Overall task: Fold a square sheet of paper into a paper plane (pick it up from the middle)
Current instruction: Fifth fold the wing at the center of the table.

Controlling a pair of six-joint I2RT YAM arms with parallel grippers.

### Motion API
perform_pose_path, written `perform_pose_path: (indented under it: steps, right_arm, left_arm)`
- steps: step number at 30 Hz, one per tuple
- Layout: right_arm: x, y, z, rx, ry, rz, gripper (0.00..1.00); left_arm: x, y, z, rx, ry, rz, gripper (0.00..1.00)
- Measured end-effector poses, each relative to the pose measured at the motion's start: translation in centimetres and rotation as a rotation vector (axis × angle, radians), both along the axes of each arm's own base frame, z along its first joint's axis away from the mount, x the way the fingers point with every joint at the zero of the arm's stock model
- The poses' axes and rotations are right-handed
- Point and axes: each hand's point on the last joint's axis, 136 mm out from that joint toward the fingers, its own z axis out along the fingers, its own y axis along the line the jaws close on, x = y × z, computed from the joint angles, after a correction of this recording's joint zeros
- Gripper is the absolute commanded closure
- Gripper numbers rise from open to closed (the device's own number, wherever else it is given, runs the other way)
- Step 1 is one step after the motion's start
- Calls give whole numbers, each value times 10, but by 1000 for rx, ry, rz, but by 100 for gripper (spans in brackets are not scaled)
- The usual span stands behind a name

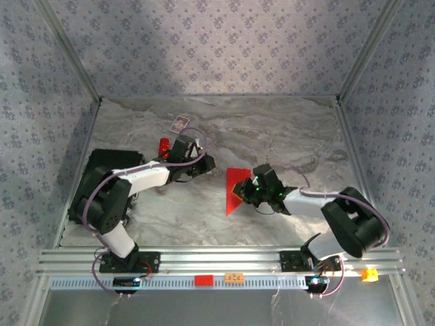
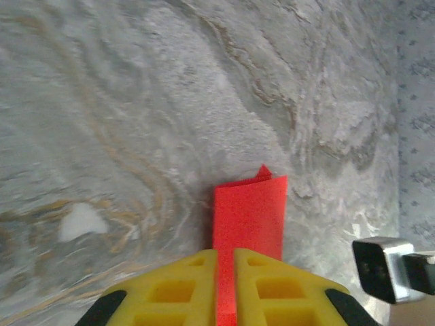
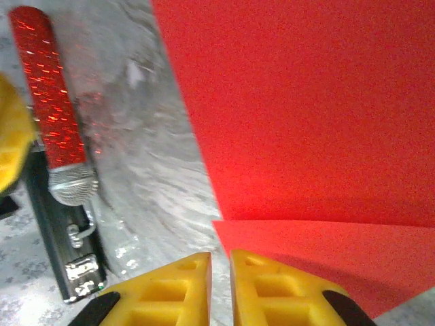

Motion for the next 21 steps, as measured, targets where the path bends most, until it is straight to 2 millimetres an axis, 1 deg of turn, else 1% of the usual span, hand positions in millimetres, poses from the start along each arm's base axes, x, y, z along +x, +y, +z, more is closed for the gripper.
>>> perform_pose_path:
  steps: [3,6,10,14,21]
  right_arm:
    - [7,-16,5,-26,-25,-26,83]
    - [13,-35,1,-62,-21,-56,82]
    - [11,-56,-10,-96,2,-86,81]
    - [7,-66,-18,-115,23,-95,80]
    - [5,-68,-19,-121,20,-83,77]
  left_arm:
    - [0,-22,-1,-36,16,-55,91]
    - [-6,-40,-6,-53,39,-105,92]
    - [-11,-61,-14,-64,71,-157,92]
    - [-13,-69,-30,-60,122,-174,94]
    - [-19,-68,-64,-27,217,-171,96]
